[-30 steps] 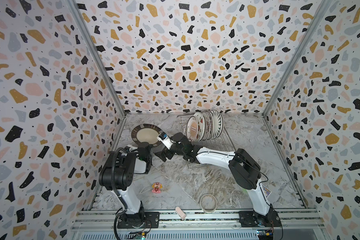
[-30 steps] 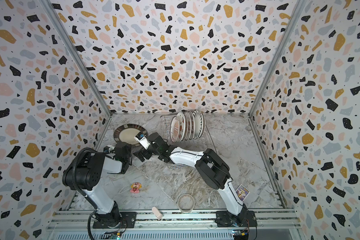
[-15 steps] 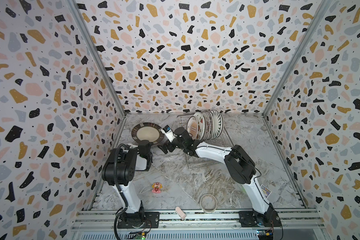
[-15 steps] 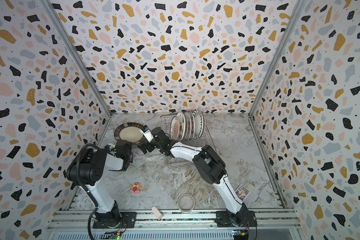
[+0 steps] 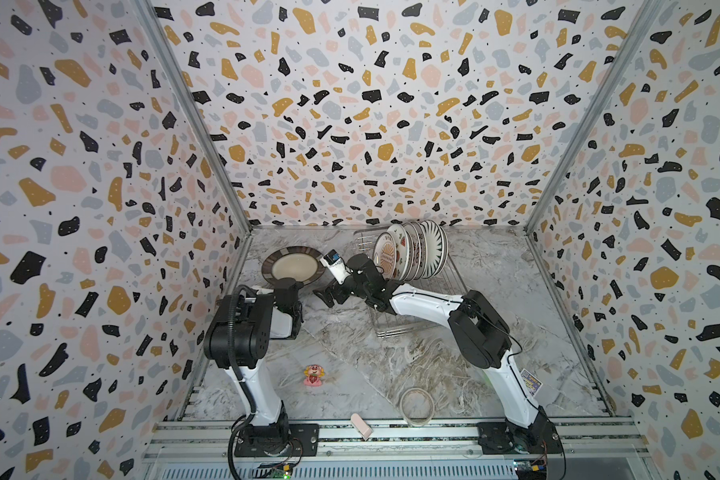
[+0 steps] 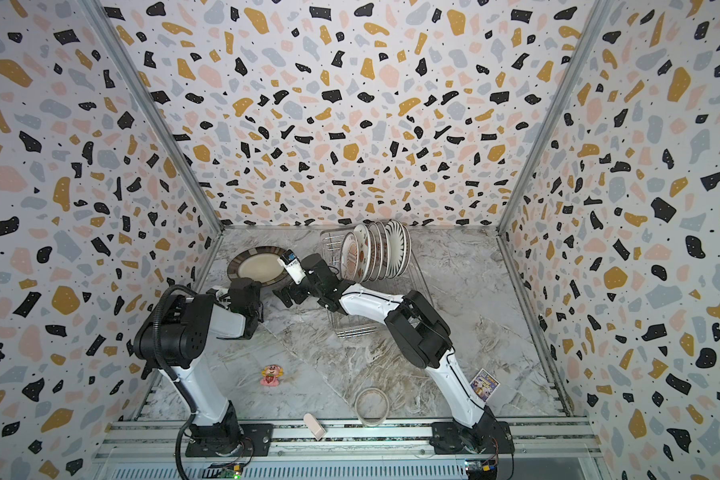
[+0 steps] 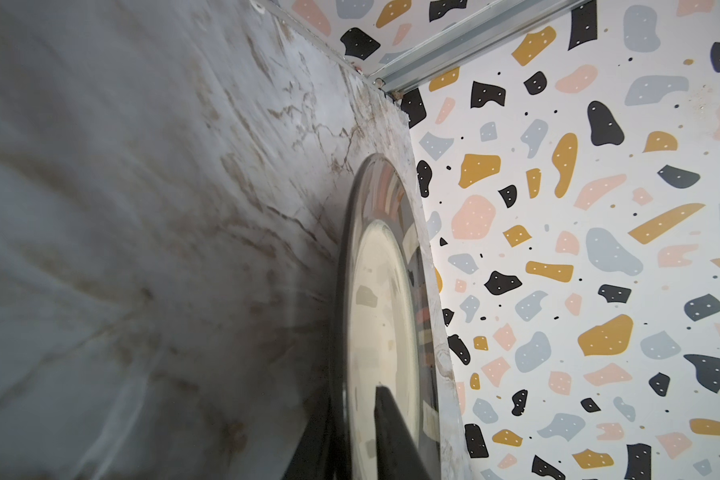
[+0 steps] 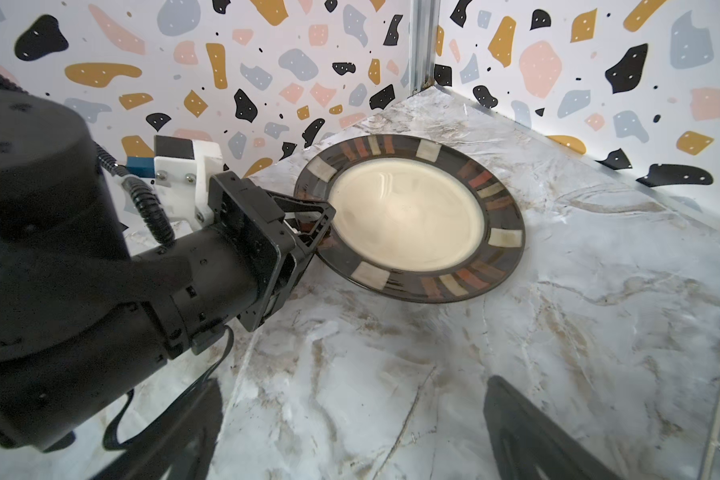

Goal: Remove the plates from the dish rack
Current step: 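Open the right gripper to release the plate on the table, then move the right gripper back toward the dish rack while the left arm lowers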

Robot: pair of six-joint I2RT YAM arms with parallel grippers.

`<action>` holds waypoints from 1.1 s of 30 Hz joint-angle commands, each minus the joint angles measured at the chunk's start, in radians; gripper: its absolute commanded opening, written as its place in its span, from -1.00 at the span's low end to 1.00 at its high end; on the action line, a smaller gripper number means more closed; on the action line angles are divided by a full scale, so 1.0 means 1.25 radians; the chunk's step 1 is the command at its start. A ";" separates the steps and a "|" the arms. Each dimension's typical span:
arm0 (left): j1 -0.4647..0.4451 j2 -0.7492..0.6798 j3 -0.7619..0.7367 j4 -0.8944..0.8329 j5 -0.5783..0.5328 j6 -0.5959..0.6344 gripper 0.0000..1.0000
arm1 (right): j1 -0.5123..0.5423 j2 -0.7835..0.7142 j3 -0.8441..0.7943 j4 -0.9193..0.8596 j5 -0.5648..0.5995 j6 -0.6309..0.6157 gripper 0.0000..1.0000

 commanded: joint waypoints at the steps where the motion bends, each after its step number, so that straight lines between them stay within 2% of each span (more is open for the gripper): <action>1: 0.002 0.006 0.029 0.064 -0.015 0.010 -0.60 | 0.003 -0.022 0.022 -0.012 0.006 0.010 0.98; 9: 0.002 0.020 0.018 0.078 -0.015 0.016 -0.35 | 0.017 -0.030 0.021 -0.020 0.018 0.003 0.97; 14: 0.003 0.027 0.017 0.081 -0.015 0.015 -0.28 | 0.028 -0.049 0.013 -0.036 0.044 0.001 0.97; 18: 0.003 0.033 0.016 0.087 -0.007 0.026 0.06 | 0.045 -0.084 -0.020 -0.024 0.065 -0.006 0.97; 23: 0.004 0.026 0.002 0.091 -0.011 0.020 0.29 | 0.055 -0.134 -0.062 -0.012 0.083 -0.009 0.97; 26: 0.004 0.009 -0.012 0.088 -0.021 0.018 0.63 | 0.060 -0.172 -0.102 0.011 0.089 -0.009 0.97; 30: 0.006 -0.017 -0.035 0.078 -0.048 0.013 0.73 | 0.065 -0.221 -0.146 0.033 0.094 -0.007 0.97; 31: 0.005 -0.024 -0.041 0.075 -0.051 0.012 1.00 | 0.067 -0.233 -0.158 0.039 0.107 -0.002 0.98; 33: 0.006 -0.039 -0.055 0.068 -0.057 0.013 1.00 | 0.069 -0.258 -0.182 0.055 0.132 0.011 0.99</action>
